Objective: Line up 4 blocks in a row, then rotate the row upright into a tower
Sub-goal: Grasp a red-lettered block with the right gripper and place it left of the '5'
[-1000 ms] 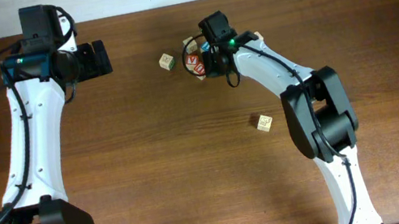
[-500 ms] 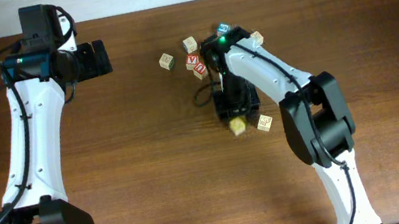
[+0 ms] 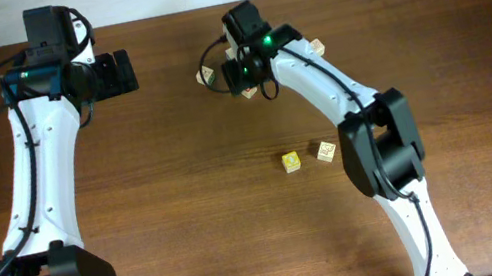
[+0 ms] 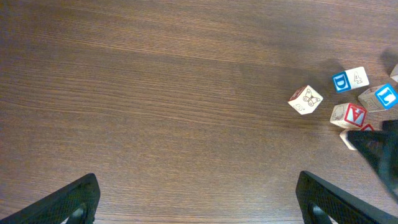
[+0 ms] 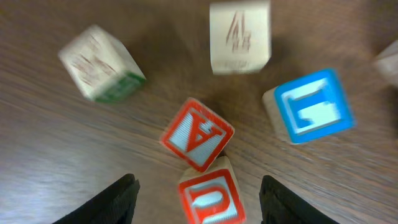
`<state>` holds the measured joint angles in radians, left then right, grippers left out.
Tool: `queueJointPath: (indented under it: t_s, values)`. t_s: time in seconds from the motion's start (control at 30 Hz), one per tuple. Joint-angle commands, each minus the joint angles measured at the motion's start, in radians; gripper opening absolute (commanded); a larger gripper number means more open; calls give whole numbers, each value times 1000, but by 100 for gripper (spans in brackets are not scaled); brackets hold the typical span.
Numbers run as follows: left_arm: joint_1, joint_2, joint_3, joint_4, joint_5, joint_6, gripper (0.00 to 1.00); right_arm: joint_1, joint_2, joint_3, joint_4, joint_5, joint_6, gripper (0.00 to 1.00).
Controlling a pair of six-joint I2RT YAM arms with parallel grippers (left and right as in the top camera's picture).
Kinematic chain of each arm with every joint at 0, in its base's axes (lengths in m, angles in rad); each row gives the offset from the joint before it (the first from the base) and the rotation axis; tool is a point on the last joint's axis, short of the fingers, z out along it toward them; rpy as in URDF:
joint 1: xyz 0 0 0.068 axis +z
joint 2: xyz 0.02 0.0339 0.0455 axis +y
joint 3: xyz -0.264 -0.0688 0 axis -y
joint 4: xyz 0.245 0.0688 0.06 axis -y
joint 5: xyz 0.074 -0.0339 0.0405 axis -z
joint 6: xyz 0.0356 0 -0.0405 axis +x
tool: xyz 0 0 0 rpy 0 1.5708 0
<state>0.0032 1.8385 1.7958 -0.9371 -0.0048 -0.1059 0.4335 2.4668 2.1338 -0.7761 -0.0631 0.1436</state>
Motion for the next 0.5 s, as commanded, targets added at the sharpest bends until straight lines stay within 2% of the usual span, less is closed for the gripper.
queueJointPath:
  t_s: [0.0, 0.13, 0.23, 0.3, 0.37, 0.43, 0.47]
  values:
    - [0, 2, 22, 1, -3, 2, 99, -3, 48, 9, -9, 15, -62, 47]
    - [0, 2, 22, 1, -3, 2, 99, -3, 40, 10, -27, 14, -56, 32]
    - [0, 2, 22, 1, -3, 2, 99, 3, -26, 11, -133, 1, 37, 32]
    - [0, 2, 22, 1, -3, 2, 99, 15, -72, 11, -300, -100, 108, 32]
    - [0, 2, 22, 1, -3, 2, 99, 42, -71, 9, -483, -173, 109, 33]
    - [0, 2, 22, 1, -3, 2, 99, 93, -71, 8, -583, -169, 108, 34]
    - [0, 2, 22, 1, -3, 2, 99, 119, -71, 8, -623, -154, 109, 41]
